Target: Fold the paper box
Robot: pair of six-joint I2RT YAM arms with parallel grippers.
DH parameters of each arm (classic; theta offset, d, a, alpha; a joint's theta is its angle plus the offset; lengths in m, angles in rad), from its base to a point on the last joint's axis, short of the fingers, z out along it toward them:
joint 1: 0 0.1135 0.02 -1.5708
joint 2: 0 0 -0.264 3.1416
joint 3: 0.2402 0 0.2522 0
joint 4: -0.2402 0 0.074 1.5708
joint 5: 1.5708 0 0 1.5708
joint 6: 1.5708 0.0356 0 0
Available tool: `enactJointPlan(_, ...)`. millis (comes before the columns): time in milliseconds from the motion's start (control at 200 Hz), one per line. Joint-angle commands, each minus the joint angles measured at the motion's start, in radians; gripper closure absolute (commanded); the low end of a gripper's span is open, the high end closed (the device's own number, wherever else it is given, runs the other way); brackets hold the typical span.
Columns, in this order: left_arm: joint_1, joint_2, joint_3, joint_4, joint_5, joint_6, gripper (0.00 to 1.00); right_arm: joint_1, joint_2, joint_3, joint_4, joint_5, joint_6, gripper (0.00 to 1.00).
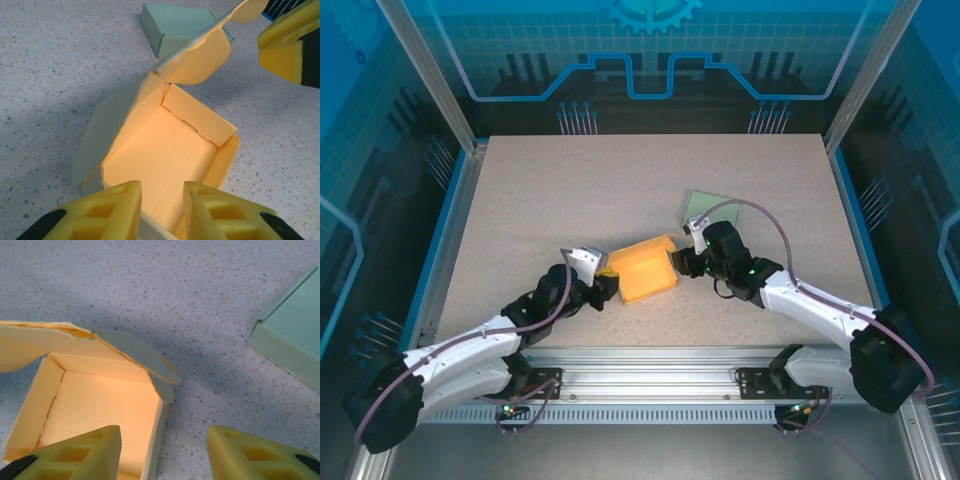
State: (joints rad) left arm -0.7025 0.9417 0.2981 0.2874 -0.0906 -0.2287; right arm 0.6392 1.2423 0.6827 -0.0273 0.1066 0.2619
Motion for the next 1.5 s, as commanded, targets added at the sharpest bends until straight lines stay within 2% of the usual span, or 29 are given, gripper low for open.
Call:
enactJointPlan(0, -0.001, 0.034, 0.021, 0.080, -0.026, 0.013, 0.73, -0.012, 0.042, 0.031, 0.060, -0.016, -0.010, 0.51)
enactJointPlan(355, 0.003, 0.101, 0.055, 0.109, -0.052, -0.001, 0.87, -0.029, 0.147, 0.038, 0.183, -0.033, 0.000, 0.52)
enactJointPlan(465, 0.002, 0.103, 0.059, 0.108, -0.058, -0.001, 0.91, -0.033, 0.167, 0.040, 0.211, -0.053, 0.002, 0.57)
enactJointPlan(610, 0.005, 0.109, 0.068, 0.110, -0.055, 0.001, 1.00, -0.035, 0.180, 0.037, 0.233, -0.087, 0.004, 0.75)
enactJointPlan(720, 0.004, 0.127, 0.072, 0.129, -0.058, -0.007, 1.00, -0.033, 0.172, 0.025, 0.252, -0.106, 0.017, 0.86)
enactJointPlan(975, 0.003, 0.233, 0.101, 0.262, -0.051, -0.104, 1.00, 0.002, 0.180, 0.000, 0.291, -0.095, 0.082, 1.00)
enactJointPlan(1226, -0.003, 0.312, 0.142, 0.330, -0.062, -0.155, 1.00, 0.078, 0.177, -0.002, 0.336, 0.058, 0.098, 1.00)
enactJointPlan(1311, -0.001, 0.264, 0.144, 0.290, -0.069, -0.142, 1.00, 0.078, 0.171, 0.012, 0.304, 0.096, 0.087, 1.00)
enactJointPlan(1391, 0.017, 0.187, 0.160, 0.178, -0.068, -0.098, 1.00, 0.078, 0.167, 0.026, 0.256, 0.119, 0.071, 1.00)
enactJointPlan(1496, 0.110, 0.094, 0.174, 0.003, -0.011, -0.051, 0.87, 0.074, 0.176, 0.053, 0.210, 0.127, 0.046, 1.00)
